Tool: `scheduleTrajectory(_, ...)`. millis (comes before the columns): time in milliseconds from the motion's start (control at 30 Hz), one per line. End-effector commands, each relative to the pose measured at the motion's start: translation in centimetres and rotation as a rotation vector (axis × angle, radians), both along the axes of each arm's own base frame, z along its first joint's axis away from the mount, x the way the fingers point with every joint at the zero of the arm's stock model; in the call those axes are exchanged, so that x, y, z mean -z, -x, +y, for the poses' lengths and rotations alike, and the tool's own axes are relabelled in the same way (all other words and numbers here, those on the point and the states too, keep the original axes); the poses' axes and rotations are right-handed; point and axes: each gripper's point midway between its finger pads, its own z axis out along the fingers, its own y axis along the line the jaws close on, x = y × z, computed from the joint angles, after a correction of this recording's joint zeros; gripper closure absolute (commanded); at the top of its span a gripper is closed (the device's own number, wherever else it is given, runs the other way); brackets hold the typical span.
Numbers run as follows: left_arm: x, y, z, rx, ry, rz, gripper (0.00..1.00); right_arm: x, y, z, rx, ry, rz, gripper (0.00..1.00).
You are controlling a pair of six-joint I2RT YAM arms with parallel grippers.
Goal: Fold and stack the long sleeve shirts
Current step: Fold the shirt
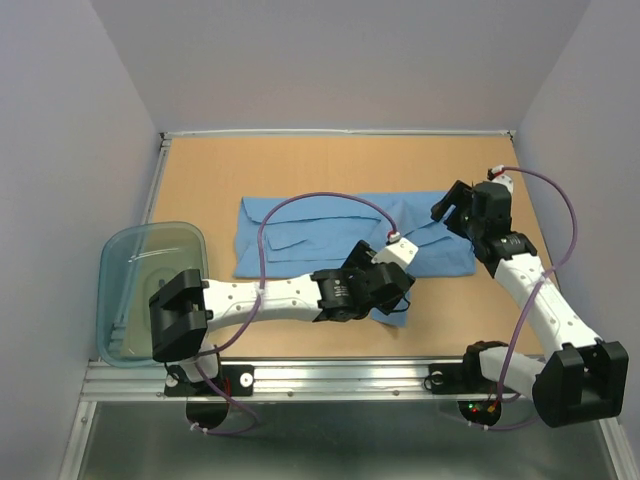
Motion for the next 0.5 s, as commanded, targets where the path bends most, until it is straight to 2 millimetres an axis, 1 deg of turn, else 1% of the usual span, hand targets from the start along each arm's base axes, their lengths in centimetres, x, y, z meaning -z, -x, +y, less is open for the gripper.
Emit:
scheduleTrajectory(0,0.5,1.3,1.3,-0.001,-0.002,0.047,0.01,0.1,0.8,1.6,-0.094,-0.053,0.006,0.23)
scheduleTrajectory(33,0.5,0.8,1.9,-0.029,0.001,0.048,0.01,0.3,1.1,1.9,-0.132,-0.038,0.017,0.23)
scheduleTrajectory(67,0.0,0.5,2.3,-0.045,0.020,0.052,0.01,0.3,1.5,2.7,-0.184,-0.048,0.029,0.23)
scheduleTrajectory(100,-0.1,0.2,2.6,-0.060,0.039,0.065,0.01,0.3,2.0,3.6,-0.240,-0.061,0.042,0.23)
scheduleTrajectory(133,-0.9,-0.8,3.2,-0.096,0.096,0.094,0.01,0.8,2.8,3.8,-0.273,-0.051,0.080,0.23)
scheduleTrajectory(200,-1.5,-2.0,3.9,-0.138,0.162,0.122,0.01,1.1,3.9,4.6,-0.328,-0.068,0.116,0.24)
scheduleTrajectory(233,-1.6,-2.9,4.5,-0.166,0.192,0.133,0.01,1.4,4.9,4.9,-0.353,-0.072,0.144,0.24)
scheduleTrajectory(267,-2.4,-4.2,5.5,-0.210,0.238,0.138,0.01,1.6,5.7,5.7,-0.392,-0.093,0.160,0.24)
scheduleTrajectory(367,-3.1,-6.2,7.2,-0.280,0.275,0.129,0.01,3.0,8.5,7.6,-0.476,-0.114,0.244,0.23)
scheduleTrajectory(400,-3.1,-7.4,8.3,-0.323,0.280,0.129,0.01,3.4,9.4,8.9,-0.524,-0.118,0.267,0.23)
scheduleTrajectory(433,-3.0,-7.8,8.8,-0.340,0.281,0.133,0.01,4.1,10.4,9.3,-0.540,-0.119,0.301,0.22)
scheduleTrajectory(467,-3.1,-8.4,9.4,-0.363,0.291,0.138,0.01,4.3,10.9,9.6,-0.550,-0.115,0.314,0.22)
